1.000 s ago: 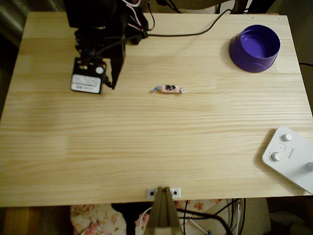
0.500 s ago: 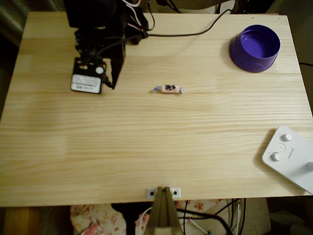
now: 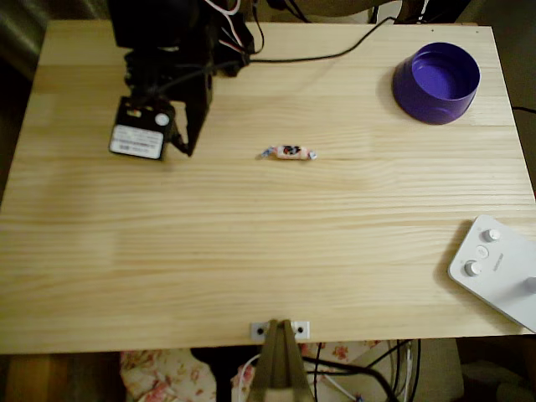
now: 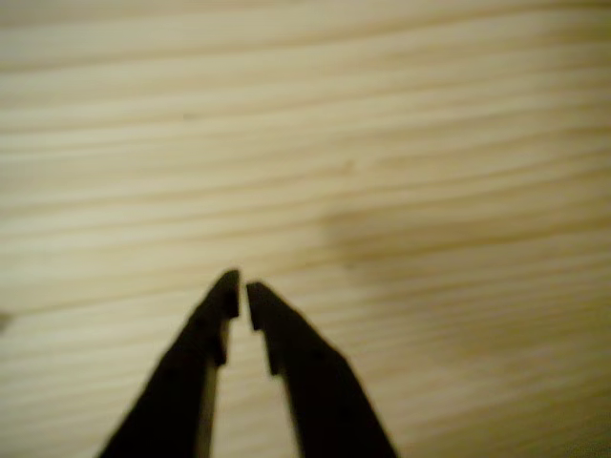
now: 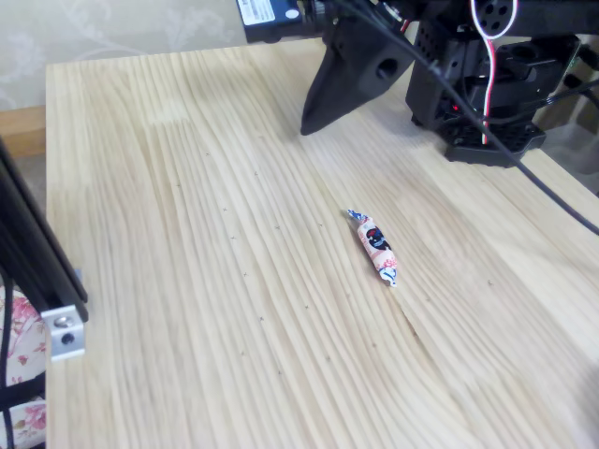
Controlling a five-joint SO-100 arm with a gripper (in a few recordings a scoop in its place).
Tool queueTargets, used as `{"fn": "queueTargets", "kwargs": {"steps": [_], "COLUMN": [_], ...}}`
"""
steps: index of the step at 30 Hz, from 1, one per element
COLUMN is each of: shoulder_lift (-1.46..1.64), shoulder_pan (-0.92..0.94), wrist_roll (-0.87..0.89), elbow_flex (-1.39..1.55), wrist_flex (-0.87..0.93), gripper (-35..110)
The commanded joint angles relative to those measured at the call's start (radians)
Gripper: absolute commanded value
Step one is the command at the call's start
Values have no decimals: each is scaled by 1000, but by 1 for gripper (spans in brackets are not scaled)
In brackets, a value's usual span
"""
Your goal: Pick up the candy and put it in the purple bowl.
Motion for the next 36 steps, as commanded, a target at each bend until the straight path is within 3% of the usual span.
{"fn": "queueTargets", "kwargs": {"steps": [1,22,31,36], "shoulder_lift": [14,-150,-413,-474], "shoulder_pan": [5,-32,-172,-209], "wrist_roll": [15,-31,-255,-267], "elbow_flex": [-26,-229,-538,-577], "wrist_flex": [-37,-3,66,46], "gripper": [-1,-1,-1,-1]}}
